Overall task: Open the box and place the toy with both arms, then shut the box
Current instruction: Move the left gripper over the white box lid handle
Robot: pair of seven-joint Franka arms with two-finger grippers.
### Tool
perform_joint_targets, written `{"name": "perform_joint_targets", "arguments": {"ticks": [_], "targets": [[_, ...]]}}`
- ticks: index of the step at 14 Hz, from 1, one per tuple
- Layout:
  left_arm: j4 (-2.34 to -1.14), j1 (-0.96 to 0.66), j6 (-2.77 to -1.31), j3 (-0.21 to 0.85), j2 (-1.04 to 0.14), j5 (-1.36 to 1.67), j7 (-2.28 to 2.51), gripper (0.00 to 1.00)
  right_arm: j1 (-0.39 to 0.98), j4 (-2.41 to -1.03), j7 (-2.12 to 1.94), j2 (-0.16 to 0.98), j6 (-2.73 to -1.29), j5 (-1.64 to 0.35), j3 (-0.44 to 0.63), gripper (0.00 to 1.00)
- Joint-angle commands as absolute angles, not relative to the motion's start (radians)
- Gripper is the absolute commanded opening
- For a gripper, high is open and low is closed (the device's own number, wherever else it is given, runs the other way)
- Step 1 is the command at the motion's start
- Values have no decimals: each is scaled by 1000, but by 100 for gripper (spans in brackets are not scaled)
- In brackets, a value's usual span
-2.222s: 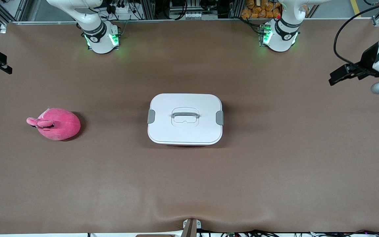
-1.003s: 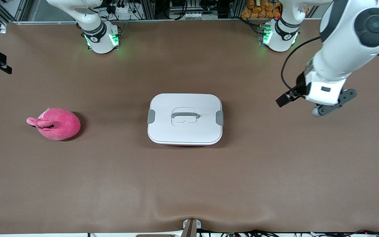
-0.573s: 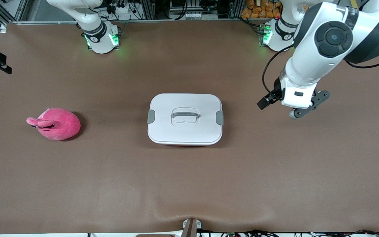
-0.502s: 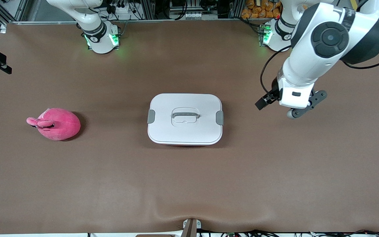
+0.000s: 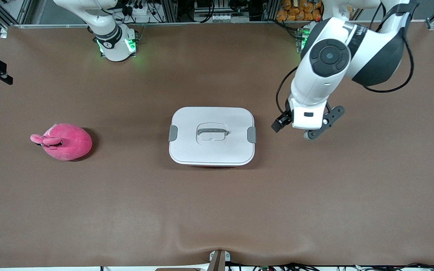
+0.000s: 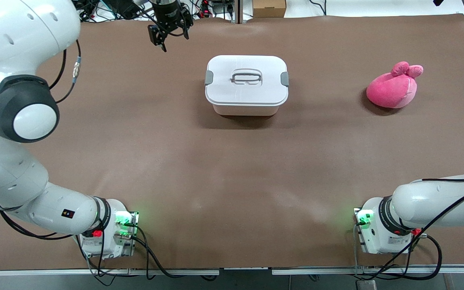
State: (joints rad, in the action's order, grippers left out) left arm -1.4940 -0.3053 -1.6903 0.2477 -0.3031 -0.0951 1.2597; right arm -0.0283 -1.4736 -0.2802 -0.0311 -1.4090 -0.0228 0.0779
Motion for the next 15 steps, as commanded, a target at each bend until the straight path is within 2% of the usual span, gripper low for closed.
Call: {"name": "perform_joint_targets", "arguments": {"ticks": [1,9,15], "targets": [[-1447,-337,-1684,249,-347,-133,1304,100,-32,-1459,-265,-26,-1396,-23,77,100],[-1381,-393,-1718,249,-420,-156,1498,100,-29,-1459,-258,-28,-1394,-21,75,100],[-1374,-454,-1790,242,-455,-156,1722,100,-29,-1459,-184,-28,-1394,-21,74,100]]}}
